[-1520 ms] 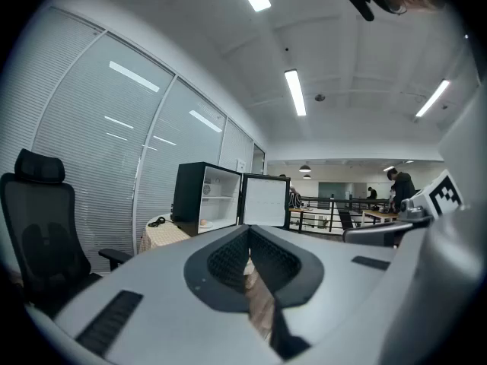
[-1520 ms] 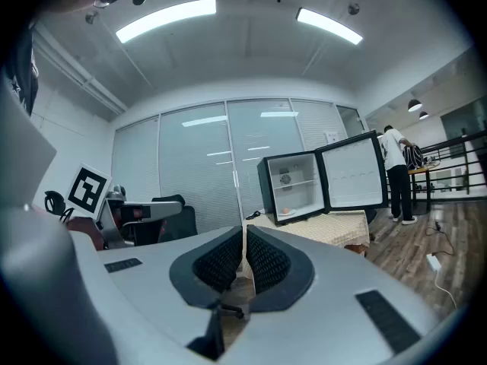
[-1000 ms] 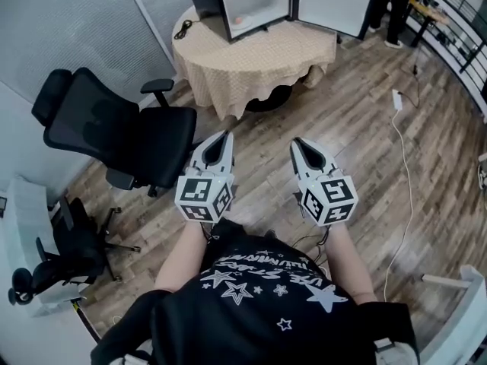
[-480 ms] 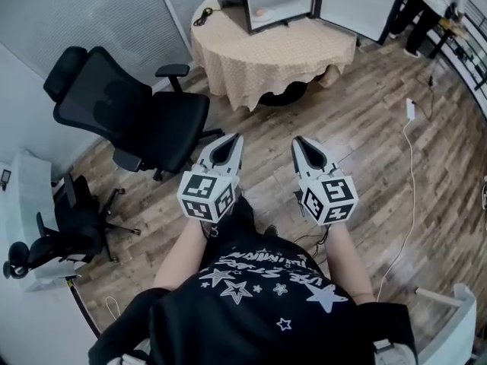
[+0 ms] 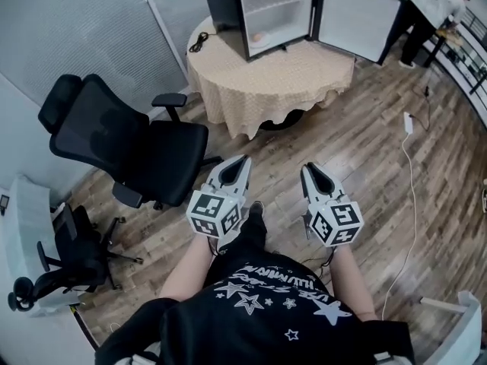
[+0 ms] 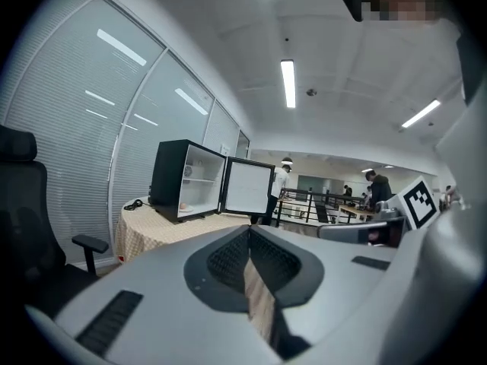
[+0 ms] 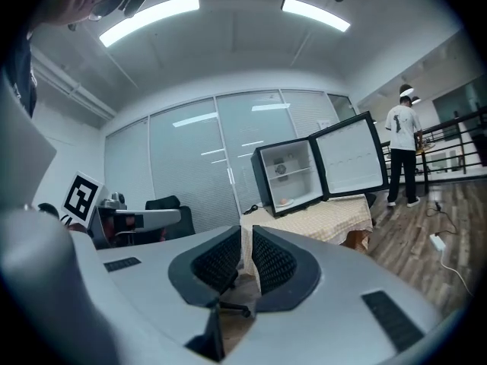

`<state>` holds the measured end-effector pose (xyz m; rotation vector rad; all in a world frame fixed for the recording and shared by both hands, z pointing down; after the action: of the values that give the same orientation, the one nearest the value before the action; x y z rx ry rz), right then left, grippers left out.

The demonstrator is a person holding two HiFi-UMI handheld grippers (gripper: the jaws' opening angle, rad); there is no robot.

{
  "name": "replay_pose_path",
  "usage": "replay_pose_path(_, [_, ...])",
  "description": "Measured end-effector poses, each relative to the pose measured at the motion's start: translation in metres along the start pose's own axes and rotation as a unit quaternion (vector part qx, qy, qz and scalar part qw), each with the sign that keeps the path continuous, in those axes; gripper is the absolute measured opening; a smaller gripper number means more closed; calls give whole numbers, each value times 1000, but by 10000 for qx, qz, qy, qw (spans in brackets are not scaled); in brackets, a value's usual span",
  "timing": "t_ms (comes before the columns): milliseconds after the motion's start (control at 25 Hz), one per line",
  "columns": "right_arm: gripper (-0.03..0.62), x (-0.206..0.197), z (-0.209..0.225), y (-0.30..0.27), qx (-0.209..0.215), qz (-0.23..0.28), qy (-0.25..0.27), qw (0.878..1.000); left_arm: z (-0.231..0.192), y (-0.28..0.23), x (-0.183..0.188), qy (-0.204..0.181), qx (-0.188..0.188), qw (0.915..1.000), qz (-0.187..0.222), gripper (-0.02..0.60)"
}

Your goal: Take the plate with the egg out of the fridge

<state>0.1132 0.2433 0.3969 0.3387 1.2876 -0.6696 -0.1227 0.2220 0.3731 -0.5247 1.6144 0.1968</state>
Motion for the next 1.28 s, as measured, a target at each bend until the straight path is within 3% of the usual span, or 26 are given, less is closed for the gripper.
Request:
replay_pose_path(160, [40, 13, 30, -31, -222, -12, -70, 9997, -25, -41, 10, -58, 41, 9999, 141, 9])
replay_pose_path(480, [40, 43, 67, -131, -13, -60, -130, 9999, -89, -125, 26, 83, -112, 9999, -28, 9])
replay_pose_path(760, [40, 63, 94, -193, -213, -181, -117, 9995, -135, -189, 37, 172, -357, 9990, -188, 9])
replay_pose_path(1280, [40, 70, 125, -257, -710, -214, -214, 9970, -176, -260, 33, 257, -836, 9951, -458, 9])
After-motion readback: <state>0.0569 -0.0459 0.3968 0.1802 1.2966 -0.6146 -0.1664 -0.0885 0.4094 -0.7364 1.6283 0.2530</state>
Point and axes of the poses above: the fingertips, and each gripper's own axes: y backward along the fingers, z to its right, x out of its top, the point moved 9 cm from there along y, backward along the fingers, and after that the axes turned 8 degrees about x, right-handed, at the moved point
